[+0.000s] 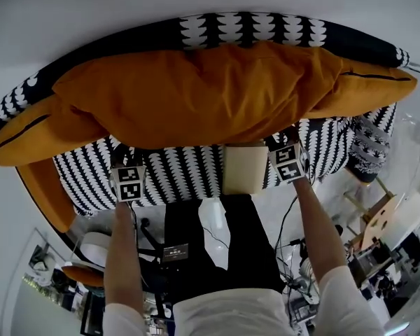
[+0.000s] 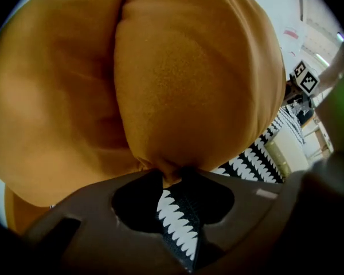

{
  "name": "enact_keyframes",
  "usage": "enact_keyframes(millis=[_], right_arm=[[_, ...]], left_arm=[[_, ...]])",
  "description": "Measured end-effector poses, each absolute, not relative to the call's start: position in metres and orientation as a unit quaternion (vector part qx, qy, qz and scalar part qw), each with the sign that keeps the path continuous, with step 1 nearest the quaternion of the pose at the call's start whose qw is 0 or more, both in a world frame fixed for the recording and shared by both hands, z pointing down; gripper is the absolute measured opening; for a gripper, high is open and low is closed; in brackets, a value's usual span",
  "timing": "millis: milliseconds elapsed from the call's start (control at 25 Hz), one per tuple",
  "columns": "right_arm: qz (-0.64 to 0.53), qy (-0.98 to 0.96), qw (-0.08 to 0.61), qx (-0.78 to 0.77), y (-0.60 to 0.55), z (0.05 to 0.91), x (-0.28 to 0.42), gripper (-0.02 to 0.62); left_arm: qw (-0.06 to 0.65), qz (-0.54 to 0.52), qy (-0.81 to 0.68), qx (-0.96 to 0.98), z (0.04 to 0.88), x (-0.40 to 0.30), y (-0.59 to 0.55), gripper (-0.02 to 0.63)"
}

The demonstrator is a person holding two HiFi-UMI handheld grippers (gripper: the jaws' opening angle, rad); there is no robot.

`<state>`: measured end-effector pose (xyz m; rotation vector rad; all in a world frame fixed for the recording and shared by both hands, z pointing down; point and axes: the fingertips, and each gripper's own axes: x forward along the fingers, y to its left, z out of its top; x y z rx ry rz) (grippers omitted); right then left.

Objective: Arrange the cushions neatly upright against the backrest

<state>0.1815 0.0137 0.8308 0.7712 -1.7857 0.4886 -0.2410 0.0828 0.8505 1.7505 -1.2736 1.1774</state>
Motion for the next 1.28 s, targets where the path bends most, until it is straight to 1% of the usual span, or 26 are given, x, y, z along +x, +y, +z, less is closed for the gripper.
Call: enact_keyframes(millis=[120,200,360,520,720,840,1000,1040,1120,1160,1280], right_arm=[[0.185,-0.750,0.538,0.339,0.011,0.825,0.169,0.096],[0.176,-0.755,0.530,0.344,0.006,0.820,0.154,0.074],[0.175,-0.766,0.497,0.369,-0.008,0.805,0.128,0.057],[0.174,-0.775,0.464,0.393,-0.027,0.806,0.112,0.054],[0.166,-0.778,0.473,0.379,-0.038,0.834,0.118,0.054],[0.162,-0.780,0.482,0.366,-0.033,0.847,0.136,0.060],[0.169,-0.774,0.497,0.353,-0.013,0.854,0.152,0.077],[0.172,-0.770,0.503,0.352,-0.008,0.854,0.156,0.093],[0.175,-0.760,0.513,0.360,-0.004,0.847,0.168,0.153],[0.178,-0.753,0.515,0.369,-0.002,0.841,0.177,0.166],[0.193,-0.744,0.502,0.397,0.007,0.812,0.193,0.167]], left_arm=[[0.328,0.453,-0.478,0.677,0.851,-0.234,0.075,0.092],[0.328,0.450,-0.484,0.675,0.848,-0.231,0.070,0.081],[0.325,0.428,-0.507,0.674,0.841,-0.206,0.058,0.046],[0.319,0.403,-0.532,0.673,0.837,-0.188,0.043,0.032],[0.300,0.436,-0.510,0.678,0.873,-0.194,0.035,0.031],[0.291,0.462,-0.492,0.678,0.887,-0.205,0.037,0.032],[0.302,0.484,-0.497,0.654,0.891,-0.225,0.065,0.052],[0.307,0.487,-0.501,0.646,0.890,-0.231,0.072,0.063],[0.319,0.488,-0.515,0.628,0.882,-0.242,0.082,0.086],[0.324,0.486,-0.525,0.619,0.875,-0.246,0.086,0.087],[0.343,0.469,-0.548,0.602,0.850,-0.254,0.100,0.087]])
